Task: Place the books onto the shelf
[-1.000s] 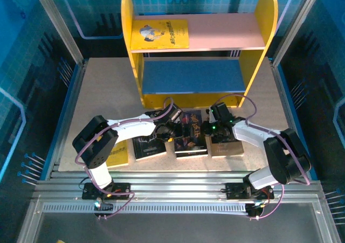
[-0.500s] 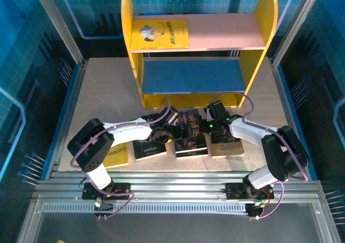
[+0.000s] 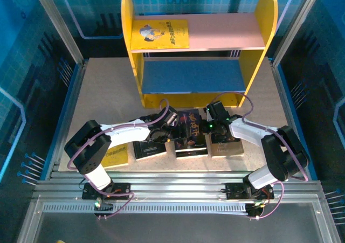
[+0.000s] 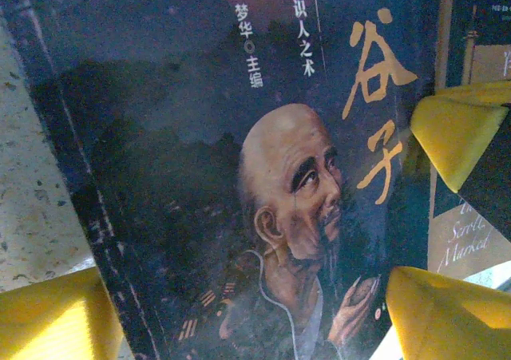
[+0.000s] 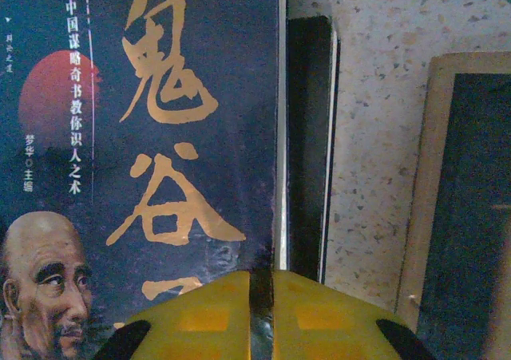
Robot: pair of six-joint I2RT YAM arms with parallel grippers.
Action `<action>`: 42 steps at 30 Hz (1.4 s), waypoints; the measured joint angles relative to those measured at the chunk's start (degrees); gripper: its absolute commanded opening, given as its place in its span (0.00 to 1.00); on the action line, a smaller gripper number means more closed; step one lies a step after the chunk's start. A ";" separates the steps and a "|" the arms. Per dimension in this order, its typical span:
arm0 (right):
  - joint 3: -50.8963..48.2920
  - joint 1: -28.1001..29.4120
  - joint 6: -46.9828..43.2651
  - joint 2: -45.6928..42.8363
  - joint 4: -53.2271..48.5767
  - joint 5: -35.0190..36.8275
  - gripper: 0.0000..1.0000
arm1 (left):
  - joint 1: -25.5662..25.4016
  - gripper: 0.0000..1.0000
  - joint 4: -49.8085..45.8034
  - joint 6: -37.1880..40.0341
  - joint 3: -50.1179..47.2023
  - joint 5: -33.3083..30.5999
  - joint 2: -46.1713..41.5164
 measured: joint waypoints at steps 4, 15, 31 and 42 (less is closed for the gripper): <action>0.00 0.04 -0.33 0.00 0.00 0.00 0.14 | 0.00 0.71 -0.13 0.02 -0.28 -0.42 -0.17; 0.00 0.04 -0.85 0.02 0.00 0.07 0.15 | -0.02 0.59 0.13 0.31 -1.03 -1.70 -3.39; -0.13 0.46 -1.64 -0.04 0.07 0.28 0.25 | -0.61 0.62 2.12 0.28 -2.40 -3.04 -4.00; -0.11 1.25 -1.70 -0.04 -0.50 -0.24 0.29 | -0.76 0.75 3.08 0.42 -3.48 -3.04 -4.00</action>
